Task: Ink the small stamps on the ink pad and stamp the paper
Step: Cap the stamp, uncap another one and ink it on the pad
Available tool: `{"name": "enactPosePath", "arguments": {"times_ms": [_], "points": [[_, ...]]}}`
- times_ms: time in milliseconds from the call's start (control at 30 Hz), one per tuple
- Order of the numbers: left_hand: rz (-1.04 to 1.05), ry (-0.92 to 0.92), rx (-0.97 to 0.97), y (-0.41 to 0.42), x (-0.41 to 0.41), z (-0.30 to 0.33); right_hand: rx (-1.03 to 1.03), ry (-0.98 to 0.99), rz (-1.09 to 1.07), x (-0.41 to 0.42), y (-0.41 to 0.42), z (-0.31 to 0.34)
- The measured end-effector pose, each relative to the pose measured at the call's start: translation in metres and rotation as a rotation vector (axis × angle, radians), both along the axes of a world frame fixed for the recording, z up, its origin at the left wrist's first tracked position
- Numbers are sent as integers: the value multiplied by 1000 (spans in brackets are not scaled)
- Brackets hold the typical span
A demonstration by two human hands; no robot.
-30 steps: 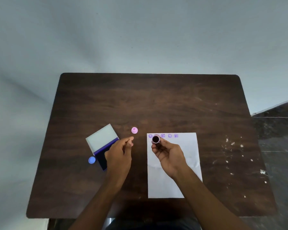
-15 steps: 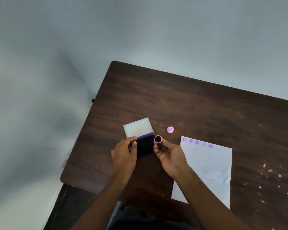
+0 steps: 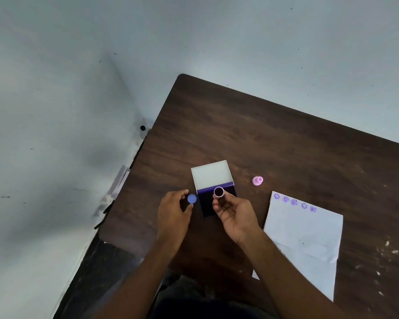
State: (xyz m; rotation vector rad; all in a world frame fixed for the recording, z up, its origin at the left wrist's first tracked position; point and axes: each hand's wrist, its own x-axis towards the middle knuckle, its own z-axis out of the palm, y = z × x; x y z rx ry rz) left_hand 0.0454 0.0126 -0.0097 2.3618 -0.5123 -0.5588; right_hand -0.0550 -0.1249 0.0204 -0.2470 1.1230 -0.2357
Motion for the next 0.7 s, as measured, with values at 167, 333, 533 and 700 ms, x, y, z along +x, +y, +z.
{"name": "enactPosePath", "arguments": {"times_ms": [167,333,533,700], "points": [[-95,-68,87,-2,-1,-11,0,12,-12,-1,1,1],[-24,-67,7,-2,1,-11,11,14,-2,-3,2,3],[136,103,-207,-3,0,10,-4,10,16,1,4,4],[65,250,-268,-6,-2,24,-60,-7,59,3,6,3]]}}
